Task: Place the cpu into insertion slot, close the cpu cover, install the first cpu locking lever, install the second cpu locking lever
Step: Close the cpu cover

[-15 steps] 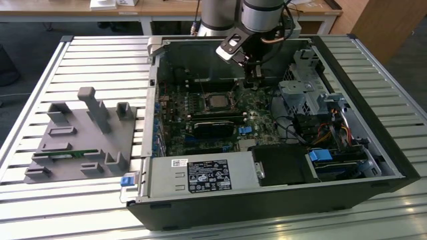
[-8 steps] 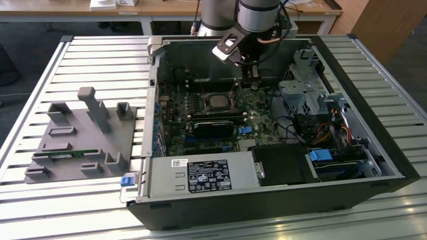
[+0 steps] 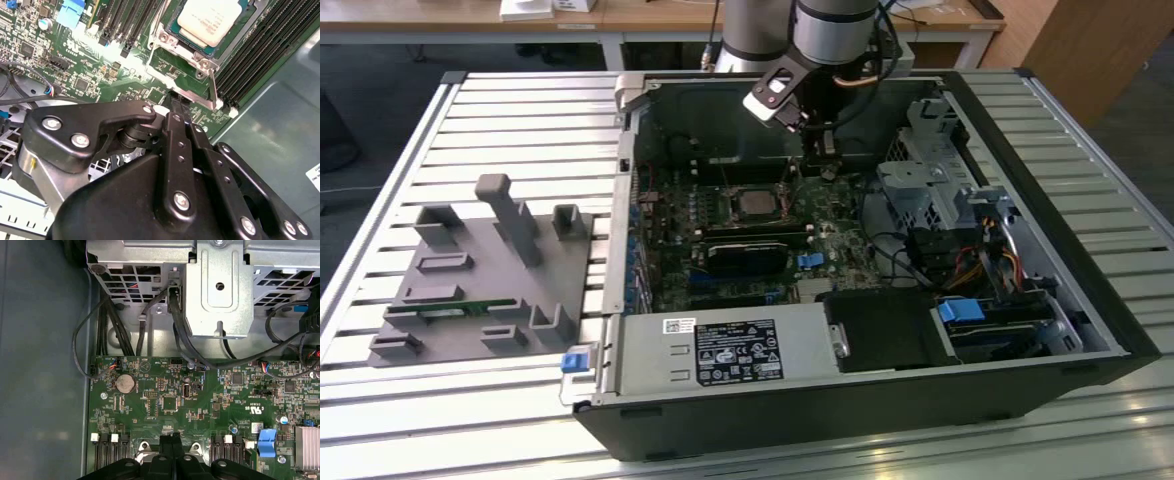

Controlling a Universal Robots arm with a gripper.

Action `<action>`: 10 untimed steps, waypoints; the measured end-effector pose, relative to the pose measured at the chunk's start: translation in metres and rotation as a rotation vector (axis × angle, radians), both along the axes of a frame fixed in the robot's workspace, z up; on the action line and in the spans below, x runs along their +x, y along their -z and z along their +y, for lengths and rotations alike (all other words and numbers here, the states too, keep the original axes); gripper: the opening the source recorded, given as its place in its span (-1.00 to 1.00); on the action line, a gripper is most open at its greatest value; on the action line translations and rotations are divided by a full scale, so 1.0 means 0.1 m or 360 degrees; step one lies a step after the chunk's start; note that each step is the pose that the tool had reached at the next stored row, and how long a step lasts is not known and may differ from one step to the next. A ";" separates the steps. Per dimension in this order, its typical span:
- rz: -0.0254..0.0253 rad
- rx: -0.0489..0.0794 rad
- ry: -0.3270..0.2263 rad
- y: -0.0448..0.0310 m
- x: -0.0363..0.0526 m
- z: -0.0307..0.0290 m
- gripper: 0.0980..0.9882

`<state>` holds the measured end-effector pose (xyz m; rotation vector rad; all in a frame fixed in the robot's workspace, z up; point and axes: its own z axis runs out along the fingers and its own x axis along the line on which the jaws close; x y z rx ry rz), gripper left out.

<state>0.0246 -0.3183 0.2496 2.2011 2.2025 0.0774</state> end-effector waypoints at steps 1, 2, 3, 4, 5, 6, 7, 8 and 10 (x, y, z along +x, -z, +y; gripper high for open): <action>0.00000 0.0000 0.0000 0.000 -0.001 0.000 -0.96; 0.00000 0.0000 0.0000 0.000 -0.003 0.000 -0.96; 0.00000 0.0000 0.0000 0.000 -0.008 0.000 -0.96; 0.00001 0.0000 0.0000 0.000 -0.013 0.000 -0.96; 0.00001 0.0000 0.0000 0.000 -0.017 0.000 -0.96; 0.00002 0.0000 0.0000 0.000 -0.022 0.000 -0.96; 0.00002 0.0000 0.0000 0.000 -0.028 0.000 -0.96; 0.00002 0.0000 0.0000 0.000 -0.035 0.000 -0.96; 0.00003 0.0000 0.0000 0.000 -0.057 0.000 -0.96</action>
